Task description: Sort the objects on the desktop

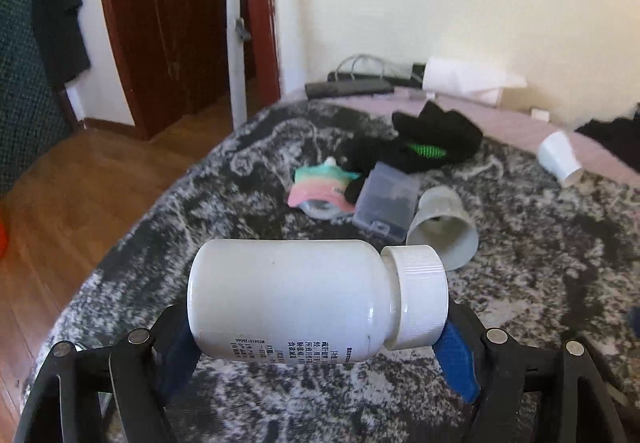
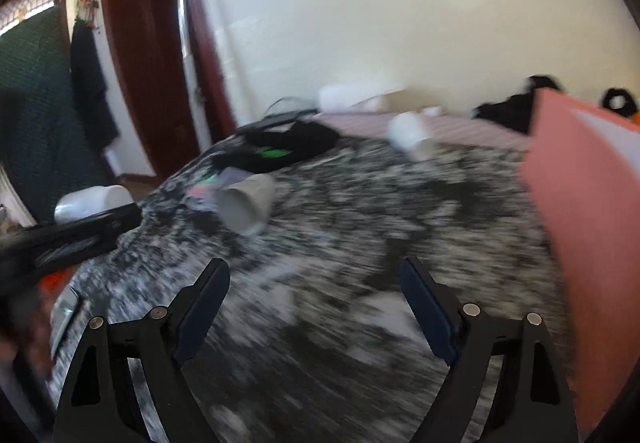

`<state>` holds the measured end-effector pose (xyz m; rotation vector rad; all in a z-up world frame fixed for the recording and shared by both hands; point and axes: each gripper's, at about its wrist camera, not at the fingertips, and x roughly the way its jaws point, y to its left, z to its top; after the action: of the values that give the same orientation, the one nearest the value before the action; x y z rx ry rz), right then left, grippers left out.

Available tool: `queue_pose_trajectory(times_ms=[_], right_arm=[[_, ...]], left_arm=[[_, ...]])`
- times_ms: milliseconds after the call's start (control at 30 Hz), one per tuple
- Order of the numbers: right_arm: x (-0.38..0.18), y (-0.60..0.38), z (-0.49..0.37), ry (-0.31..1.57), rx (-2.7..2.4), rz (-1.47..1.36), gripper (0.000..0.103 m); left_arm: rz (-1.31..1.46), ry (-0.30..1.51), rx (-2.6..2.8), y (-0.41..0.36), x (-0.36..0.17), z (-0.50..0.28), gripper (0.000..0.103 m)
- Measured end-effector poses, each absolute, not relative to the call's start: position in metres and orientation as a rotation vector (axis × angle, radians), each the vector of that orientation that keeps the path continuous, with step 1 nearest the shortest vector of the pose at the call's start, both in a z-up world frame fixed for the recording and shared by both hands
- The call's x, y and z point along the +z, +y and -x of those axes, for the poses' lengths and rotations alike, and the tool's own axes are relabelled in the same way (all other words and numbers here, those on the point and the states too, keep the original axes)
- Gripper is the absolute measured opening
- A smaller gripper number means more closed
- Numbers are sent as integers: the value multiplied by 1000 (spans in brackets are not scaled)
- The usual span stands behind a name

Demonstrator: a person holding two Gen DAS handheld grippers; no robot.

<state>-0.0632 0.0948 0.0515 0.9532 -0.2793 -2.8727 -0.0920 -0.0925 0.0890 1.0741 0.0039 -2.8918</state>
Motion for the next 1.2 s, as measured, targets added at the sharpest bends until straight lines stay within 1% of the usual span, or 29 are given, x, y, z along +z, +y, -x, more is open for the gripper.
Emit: queue_pose_trajectory(times_ms=[133,233,333,367,400,433,467,500,633,767,933,1067,1200], right_arm=[[46,68,126,-426,-2830,-1025,92],[41,53,170,-435,-2834,-1091,93],[19,45,209,-491,-2763,-1236,93],[10,44,218,-510,-2725,-1298,91],[-1,43,224,-510,-2689,-1354,80],[-3,44,223,-486,-2692,-1341,73],[-1,43,220,-450,-2696,-1310,60],[1,42,217,-421,-2695,-1287,60],[15,52,193,-398,-2697,-1246,60],[50,73,145,-330,-2779,-1126,60],[99,112,65,-239,-2961,-946,61],[130,159,-5,-268,-3131,-788,61],[141,206,-58,-334,-3296,-685,61]], left_arm=[[-1052,64,-2888,-114,96,92,82],[-1069,116,-2874,-132,94,95,82],[-1084,112,-2858,-141,90,97,82],[-1086,113,-2853,-143,90,97,82],[-1088,115,-2849,-144,89,97,82],[-1090,117,-2845,-145,89,97,82],[-1091,123,-2843,-145,89,97,82],[-1089,131,-2843,-144,90,96,82],[-1078,95,-2870,-129,99,88,82],[-1048,2,-2930,-91,111,74,82],[-1001,-73,-3038,-32,127,52,82],[-973,-107,-3137,12,139,33,82],[-925,-165,-3244,61,147,14,82]])
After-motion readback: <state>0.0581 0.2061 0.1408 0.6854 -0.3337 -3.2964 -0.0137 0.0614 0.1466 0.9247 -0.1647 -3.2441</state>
